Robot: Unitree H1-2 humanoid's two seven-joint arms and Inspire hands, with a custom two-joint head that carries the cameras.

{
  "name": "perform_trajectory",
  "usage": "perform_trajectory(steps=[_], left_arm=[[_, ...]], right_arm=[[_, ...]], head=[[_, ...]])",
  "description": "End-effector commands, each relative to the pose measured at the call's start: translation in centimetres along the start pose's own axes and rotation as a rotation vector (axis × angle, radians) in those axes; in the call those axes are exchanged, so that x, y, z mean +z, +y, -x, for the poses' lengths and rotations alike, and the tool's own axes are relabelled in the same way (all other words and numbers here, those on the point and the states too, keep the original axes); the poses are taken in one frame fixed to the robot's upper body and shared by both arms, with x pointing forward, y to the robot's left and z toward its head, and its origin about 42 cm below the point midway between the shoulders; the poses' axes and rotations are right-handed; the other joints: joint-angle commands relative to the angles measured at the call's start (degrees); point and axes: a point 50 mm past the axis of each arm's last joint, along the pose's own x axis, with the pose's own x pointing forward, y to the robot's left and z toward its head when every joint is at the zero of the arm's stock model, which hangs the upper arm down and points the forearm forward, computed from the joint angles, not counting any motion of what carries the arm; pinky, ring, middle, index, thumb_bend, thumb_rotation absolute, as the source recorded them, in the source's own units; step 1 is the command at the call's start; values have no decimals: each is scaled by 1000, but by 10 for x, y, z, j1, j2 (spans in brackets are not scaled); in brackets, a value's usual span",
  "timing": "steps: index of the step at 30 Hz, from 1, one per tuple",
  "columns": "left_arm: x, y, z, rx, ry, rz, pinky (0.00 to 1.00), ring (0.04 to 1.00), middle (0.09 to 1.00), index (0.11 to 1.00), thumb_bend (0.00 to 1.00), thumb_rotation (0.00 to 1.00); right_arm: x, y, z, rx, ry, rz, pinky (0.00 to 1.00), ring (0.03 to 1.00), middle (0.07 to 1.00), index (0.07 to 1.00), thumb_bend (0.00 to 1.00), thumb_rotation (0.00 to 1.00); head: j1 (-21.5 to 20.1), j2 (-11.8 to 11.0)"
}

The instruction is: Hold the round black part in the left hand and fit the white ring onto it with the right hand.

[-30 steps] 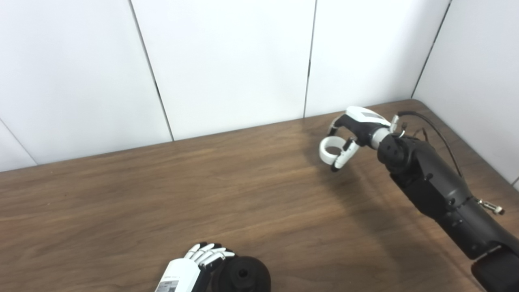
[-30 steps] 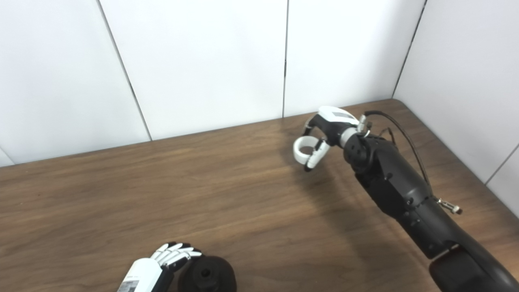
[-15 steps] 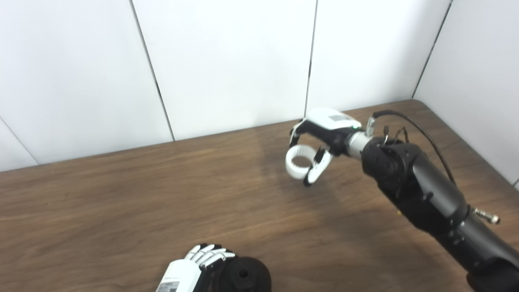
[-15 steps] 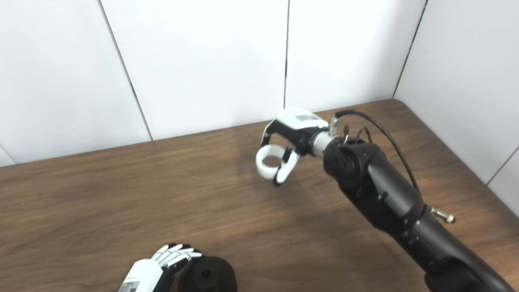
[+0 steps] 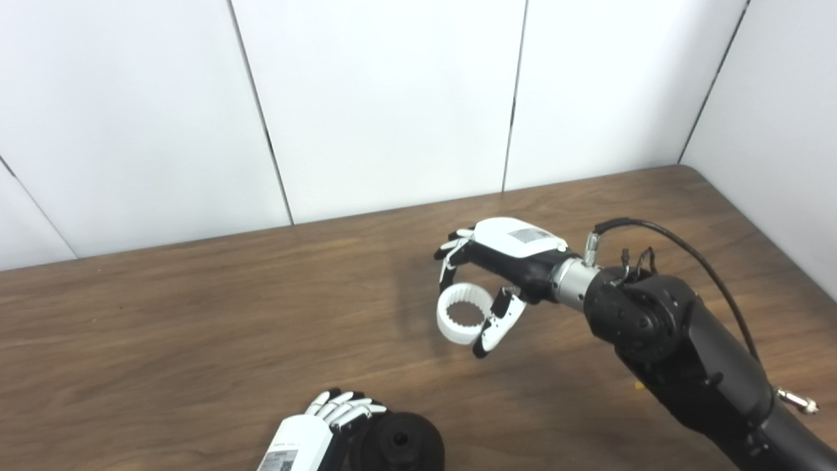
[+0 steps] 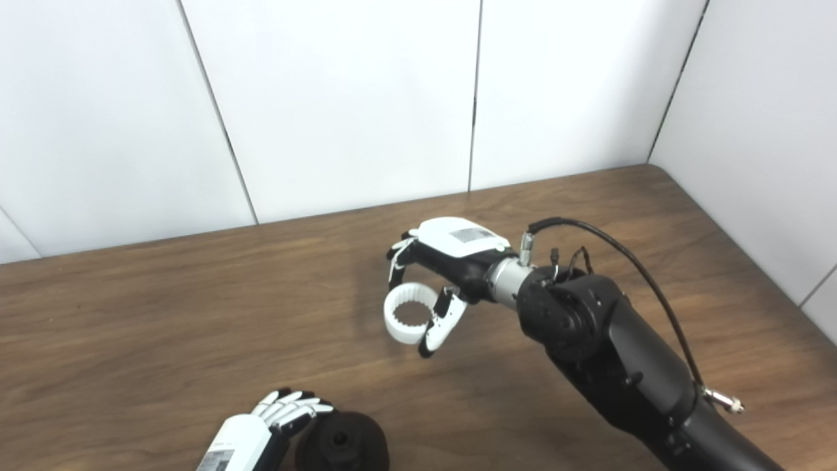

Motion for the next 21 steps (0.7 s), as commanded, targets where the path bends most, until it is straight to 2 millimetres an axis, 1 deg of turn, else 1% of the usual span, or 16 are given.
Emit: perform_trajectory(steps=[1,2,6,7,8,9,13,14,15,19,21], left_arm=[[-6,-8,5,-69,45,-44,945,874,804,488,519,66],[-5,-7,4,-68,44,-48,936,869,800,488,519,66],[-2,-6,1,-65,40,-53,931,866,796,488,519,65],[-1,-5,0,-64,40,-53,934,867,797,488,519,66],[0,-5,-1,-64,40,-54,936,868,797,488,519,66],[1,-5,-1,-64,41,-53,937,868,797,488,519,66],[3,-3,-4,-60,36,-57,937,866,795,488,519,66],[3,-2,-5,-60,36,-58,936,865,794,488,519,66],[3,-2,-6,-59,34,-58,935,865,794,488,519,66],[4,0,-9,-54,33,-50,939,867,794,488,519,65],[5,1,-10,-51,33,-47,933,865,793,488,520,64]], right_arm=[[11,-14,6,-56,-43,36,1000,967,875,483,525,139],[13,-14,8,-54,-53,35,1000,965,872,483,525,139],[18,-14,13,-54,-78,31,1000,963,866,483,525,138],[19,-14,14,-53,-83,33,1000,965,865,482,525,137],[20,-13,15,-51,-87,35,1000,966,864,483,525,137],[21,-13,17,-49,-91,36,1000,967,864,483,525,138],[25,-13,20,-38,-109,29,1000,971,865,483,525,137],[25,-13,21,-35,-110,28,1000,973,868,483,525,137],[26,-14,21,-30,-113,29,1000,973,869,483,525,137],[31,-15,23,-19,-134,31,1000,971,869,483,525,137],[32,-15,24,-16,-142,30,1000,972,867,482,525,137]], head=[[2,6],[7,13],[14,22],[18,29],[18,29],[19,35],[11,53],[11,53],[10,61],[12,77],[15,82]])
